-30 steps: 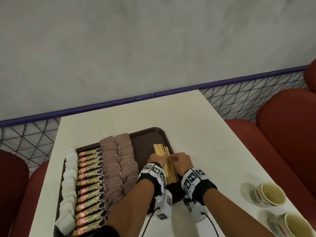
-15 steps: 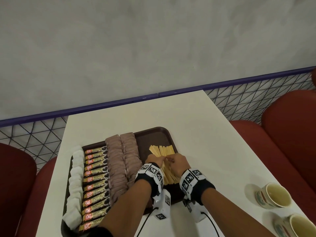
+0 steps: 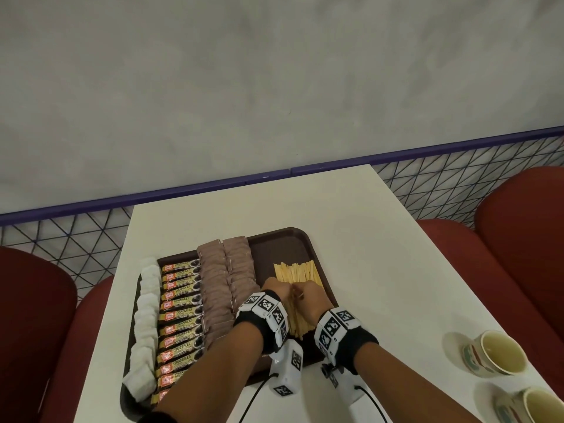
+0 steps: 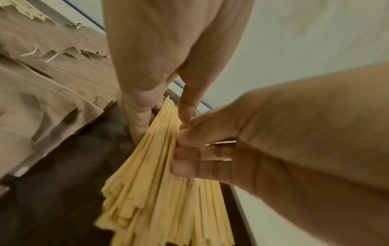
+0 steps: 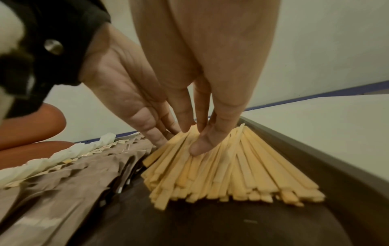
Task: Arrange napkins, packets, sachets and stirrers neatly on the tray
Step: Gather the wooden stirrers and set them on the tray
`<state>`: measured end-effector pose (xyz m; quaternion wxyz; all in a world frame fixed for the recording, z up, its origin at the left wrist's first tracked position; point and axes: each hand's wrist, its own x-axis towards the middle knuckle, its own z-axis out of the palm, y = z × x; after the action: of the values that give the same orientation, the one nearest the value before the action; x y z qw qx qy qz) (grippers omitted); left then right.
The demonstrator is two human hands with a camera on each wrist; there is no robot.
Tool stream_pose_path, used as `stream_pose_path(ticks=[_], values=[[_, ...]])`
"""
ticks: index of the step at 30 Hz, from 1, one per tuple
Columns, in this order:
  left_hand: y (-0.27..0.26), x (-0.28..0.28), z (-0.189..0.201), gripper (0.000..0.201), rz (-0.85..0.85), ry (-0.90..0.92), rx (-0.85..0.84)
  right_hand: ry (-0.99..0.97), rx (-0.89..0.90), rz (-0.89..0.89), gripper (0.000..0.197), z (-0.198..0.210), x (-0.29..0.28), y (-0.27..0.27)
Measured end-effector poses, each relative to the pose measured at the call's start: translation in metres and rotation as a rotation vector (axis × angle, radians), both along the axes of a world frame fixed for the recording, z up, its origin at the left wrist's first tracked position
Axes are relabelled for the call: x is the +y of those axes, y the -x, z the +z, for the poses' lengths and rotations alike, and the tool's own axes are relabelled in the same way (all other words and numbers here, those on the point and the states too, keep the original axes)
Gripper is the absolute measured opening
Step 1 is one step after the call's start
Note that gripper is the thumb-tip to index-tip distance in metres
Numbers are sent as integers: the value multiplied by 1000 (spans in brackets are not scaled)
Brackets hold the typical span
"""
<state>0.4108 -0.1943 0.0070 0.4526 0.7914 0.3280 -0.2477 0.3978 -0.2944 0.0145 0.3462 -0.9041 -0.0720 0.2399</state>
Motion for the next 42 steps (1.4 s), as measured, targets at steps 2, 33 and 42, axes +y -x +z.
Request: stream_pose_path(ticks=[2,33,42], values=[[3,-1,-3,36,37,37,-27,7,-8,14,32,-1,4,2],[-25,47,22,55,-817,-502,-107,81,-523,591,40,-37,-22,28],[-27,41,18,44,-917,-615,-101,4,-462,718,25,-23,-35,43]])
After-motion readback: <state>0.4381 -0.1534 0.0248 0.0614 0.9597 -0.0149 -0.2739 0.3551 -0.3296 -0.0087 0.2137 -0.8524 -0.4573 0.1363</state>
